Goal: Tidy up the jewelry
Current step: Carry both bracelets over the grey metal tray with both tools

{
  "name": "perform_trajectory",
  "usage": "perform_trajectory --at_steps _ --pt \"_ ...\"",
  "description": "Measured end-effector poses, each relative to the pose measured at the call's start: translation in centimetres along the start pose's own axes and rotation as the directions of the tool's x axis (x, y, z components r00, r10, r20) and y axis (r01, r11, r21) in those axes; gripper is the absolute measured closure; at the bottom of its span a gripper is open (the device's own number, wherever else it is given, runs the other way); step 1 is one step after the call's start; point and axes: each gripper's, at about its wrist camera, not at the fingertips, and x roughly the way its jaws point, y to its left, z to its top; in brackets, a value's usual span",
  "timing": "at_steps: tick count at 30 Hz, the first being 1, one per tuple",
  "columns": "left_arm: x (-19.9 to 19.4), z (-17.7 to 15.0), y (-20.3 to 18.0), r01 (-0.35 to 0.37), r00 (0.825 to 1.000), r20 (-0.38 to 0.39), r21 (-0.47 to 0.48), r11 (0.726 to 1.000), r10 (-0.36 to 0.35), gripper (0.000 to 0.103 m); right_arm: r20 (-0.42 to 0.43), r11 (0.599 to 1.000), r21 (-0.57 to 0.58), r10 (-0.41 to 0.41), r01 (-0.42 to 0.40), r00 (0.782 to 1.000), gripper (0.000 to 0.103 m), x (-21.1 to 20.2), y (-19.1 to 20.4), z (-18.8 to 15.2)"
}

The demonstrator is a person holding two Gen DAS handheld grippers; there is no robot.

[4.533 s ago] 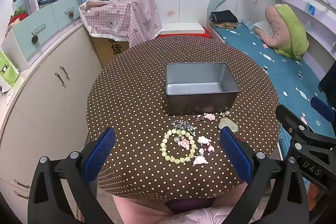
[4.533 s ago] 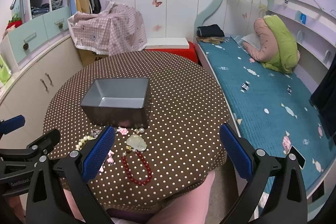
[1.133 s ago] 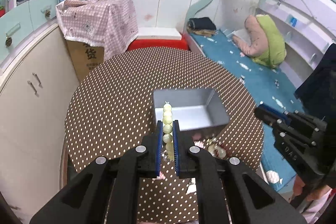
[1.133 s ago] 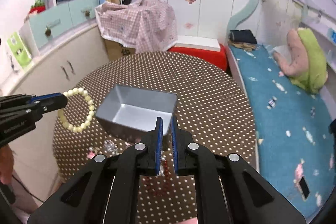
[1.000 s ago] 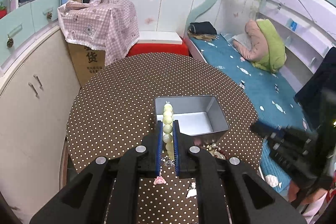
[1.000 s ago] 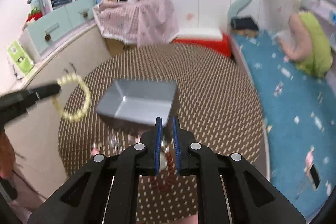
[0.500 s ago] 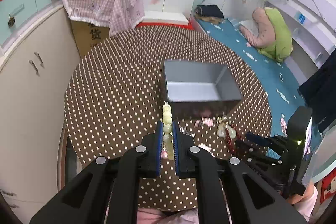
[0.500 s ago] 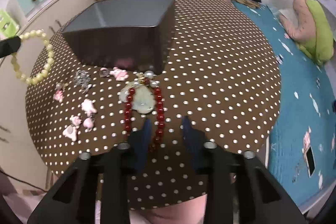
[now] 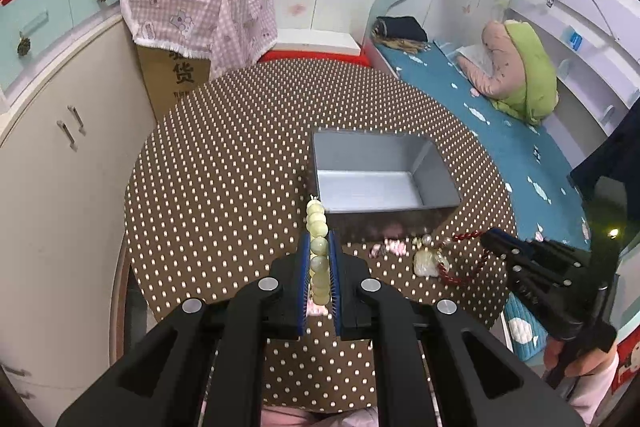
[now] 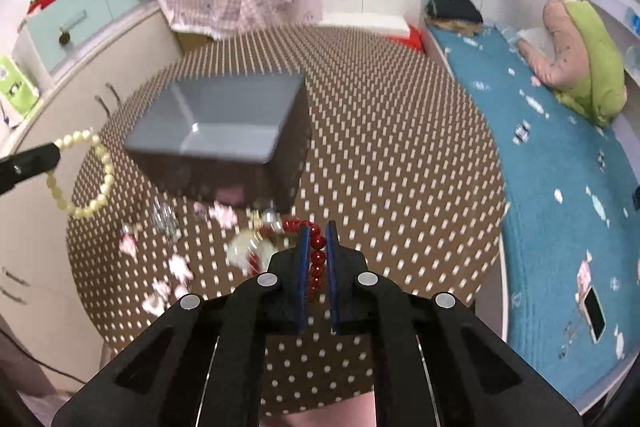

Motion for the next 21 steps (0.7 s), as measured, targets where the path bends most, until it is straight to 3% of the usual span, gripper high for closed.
perform_trajectory --at_steps 9,14,21 --pt "-1.1 2.7 -0.6 0.033 0.997 0.065 0.013 0.999 -0.034 0.095 0.133 1.000 -0.014 -0.011 0.013 0.991 0.095 -3.6 0.0 4.1" --pt "-1.0 4.2 -1.2 0.071 0.994 0.079 0.022 0.997 -0.073 0.095 0.195 0.999 -0.050 0.029 -0.020 0.980 0.095 -5.3 0.9 6.4" --pt "0.5 5.7 -1.9 0.111 0.992 0.055 0.027 0.993 -0.112 0.095 0.220 0.993 -0.096 0.083 -0.063 0.972 0.095 -5.4 3.2 8.6"
